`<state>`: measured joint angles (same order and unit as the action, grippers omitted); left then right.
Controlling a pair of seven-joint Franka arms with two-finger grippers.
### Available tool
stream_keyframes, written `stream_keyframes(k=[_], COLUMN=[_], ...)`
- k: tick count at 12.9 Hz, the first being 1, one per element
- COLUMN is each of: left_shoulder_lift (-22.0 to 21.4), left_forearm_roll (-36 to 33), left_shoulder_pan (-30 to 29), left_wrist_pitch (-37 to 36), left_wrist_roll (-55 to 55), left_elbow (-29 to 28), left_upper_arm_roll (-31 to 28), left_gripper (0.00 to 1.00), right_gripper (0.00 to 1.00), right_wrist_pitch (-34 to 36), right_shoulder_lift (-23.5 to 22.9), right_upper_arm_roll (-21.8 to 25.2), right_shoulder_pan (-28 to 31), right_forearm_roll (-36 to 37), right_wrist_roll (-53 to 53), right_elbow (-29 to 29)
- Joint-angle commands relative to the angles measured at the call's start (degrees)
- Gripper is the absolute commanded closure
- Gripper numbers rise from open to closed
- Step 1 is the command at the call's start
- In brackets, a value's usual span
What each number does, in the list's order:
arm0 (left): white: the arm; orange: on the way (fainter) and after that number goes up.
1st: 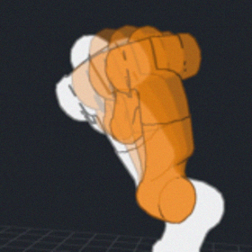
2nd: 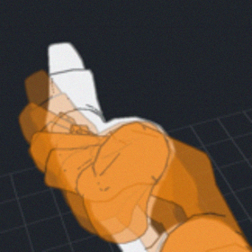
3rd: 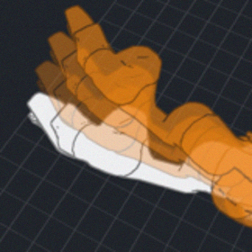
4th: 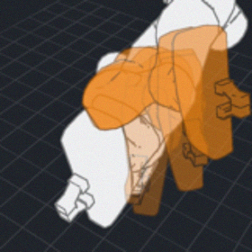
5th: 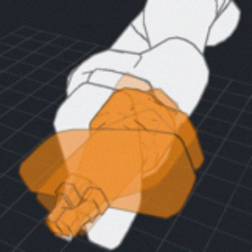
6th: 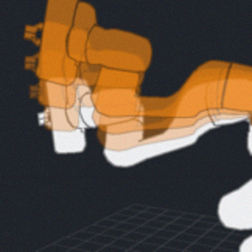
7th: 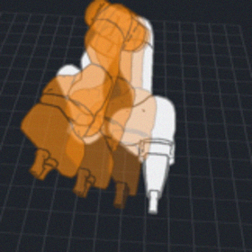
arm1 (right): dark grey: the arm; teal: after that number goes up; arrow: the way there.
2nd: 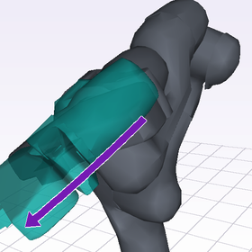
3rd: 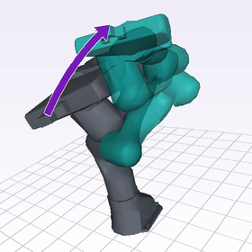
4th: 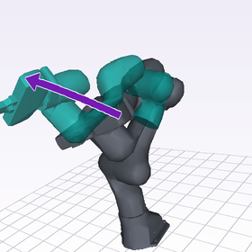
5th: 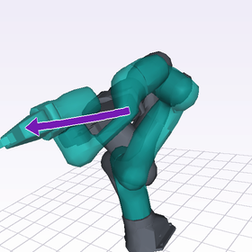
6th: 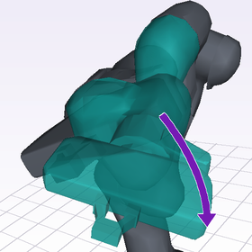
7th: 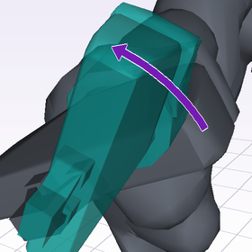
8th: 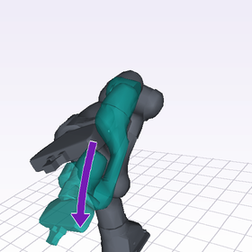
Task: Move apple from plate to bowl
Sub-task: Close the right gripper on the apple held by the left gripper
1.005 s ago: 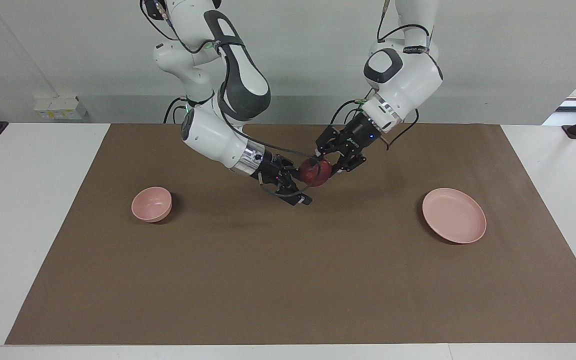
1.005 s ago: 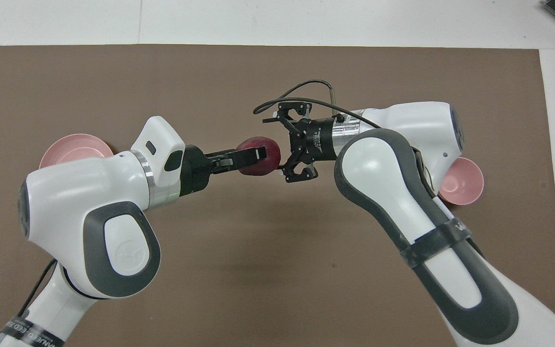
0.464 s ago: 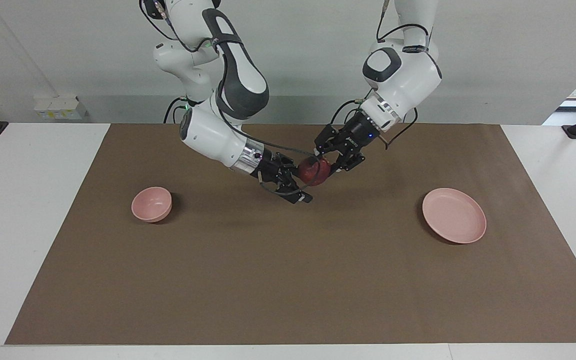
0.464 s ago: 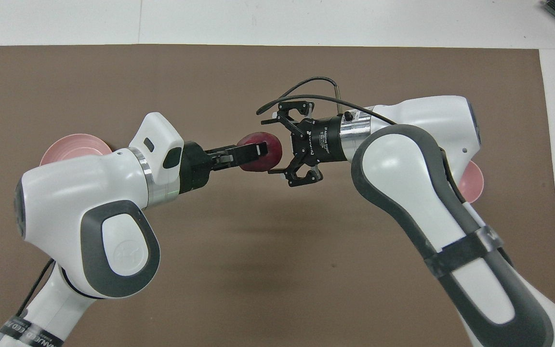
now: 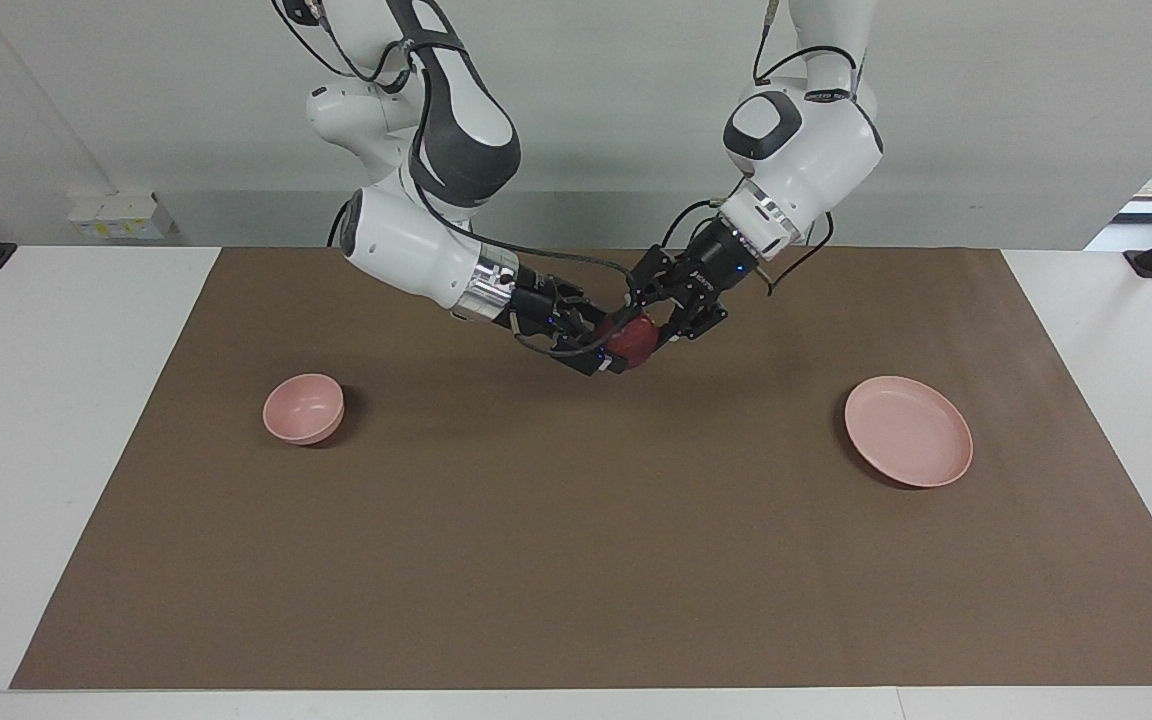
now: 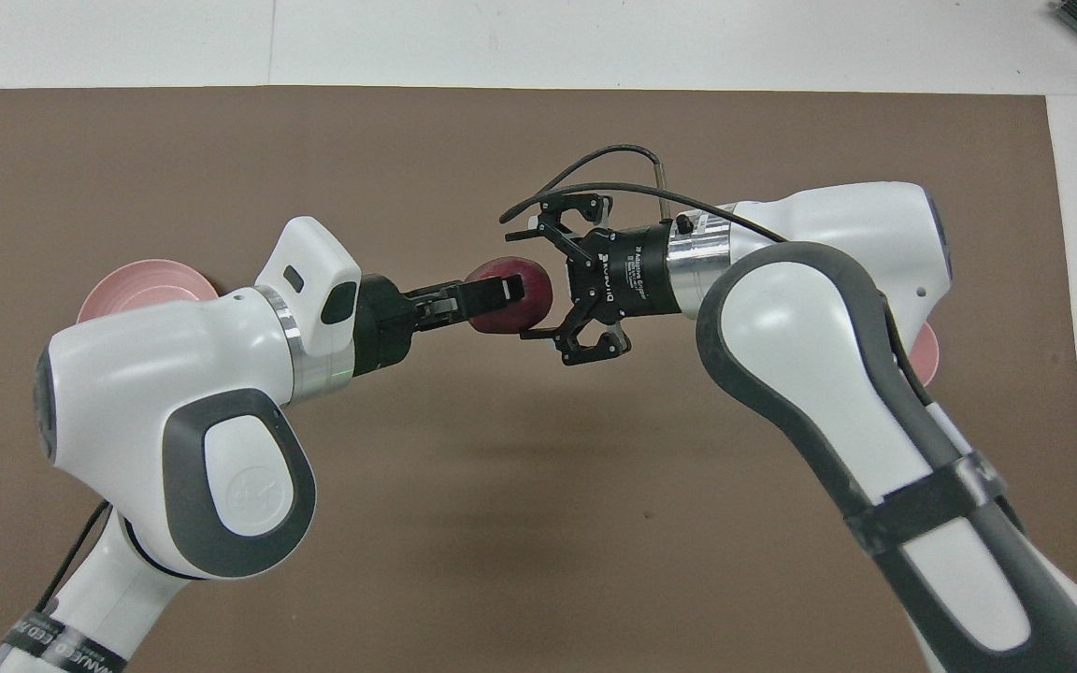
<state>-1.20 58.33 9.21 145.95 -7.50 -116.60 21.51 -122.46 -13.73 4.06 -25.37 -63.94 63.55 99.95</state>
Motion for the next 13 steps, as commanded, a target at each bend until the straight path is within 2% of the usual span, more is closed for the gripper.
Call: stream_keyframes(k=[1, 2, 5, 6, 7, 8, 9, 10, 13], left_shoulder_lift=[0.4, 0.4, 0.4, 0.4, 0.4, 0.4, 0.4, 0.4, 0.4], left_forearm_roll=[-0.9, -0.9, -0.8, -0.9, -0.9, -0.9, -0.9, -0.9, -1.0], left_shoulder_pan=[0.5, 0.5, 0.4, 0.4, 0.4, 0.4, 0.4, 0.4, 0.2], left_wrist_pitch=[0.4, 0.0, -0.1, -0.4, -0.4, -0.4, -0.4, -0.4, -0.4], left_wrist_roll=[2.3, 2.5, 2.7, 2.6, 2.7, 2.6, 2.6, 2.6, 2.7], left_elbow=[0.8, 0.8, 0.8, 0.8, 0.8, 0.8, 0.8, 0.8, 0.7], left_upper_arm_roll=[0.6, 0.6, 0.6, 0.6, 0.6, 0.6, 0.6, 0.6, 0.6], left_gripper=[1.0, 1.0, 1.0, 0.79, 0.52, 0.5, 0.31, 0.0, 0.0], right_gripper=[0.77, 1.0, 1.0, 1.0, 1.0, 1.0, 1.0, 1.0, 1.0], right_wrist_pitch=[0.3, 0.6, 1.6, 1.6, 1.6, 1.6, 1.6, 1.6, 1.5], right_shoulder_lift=[1.1, 1.0, 0.8, 0.7, 0.6, 0.6, 0.6, 0.6, 0.6], right_upper_arm_roll=[-0.4, -0.4, -0.4, -0.3, -0.3, -0.3, -0.3, -0.3, 0.0], right_shoulder_pan=[0.2, 0.4, 1.1, 1.2, 1.2, 1.2, 1.2, 1.2, 1.2], right_forearm_roll=[-1.5, -1.5, -1.1, -1.1, -1.0, -0.7, -0.5, -0.2, 0.9], right_wrist_roll=[0.7, 1.0, 0.3, 0.3, 0.3, 0.1, -0.4, -0.5, -2.2], right_elbow=[0.9, 0.9, 0.4, 0.3, 0.2, 0.2, 0.2, 0.2, 0.3])
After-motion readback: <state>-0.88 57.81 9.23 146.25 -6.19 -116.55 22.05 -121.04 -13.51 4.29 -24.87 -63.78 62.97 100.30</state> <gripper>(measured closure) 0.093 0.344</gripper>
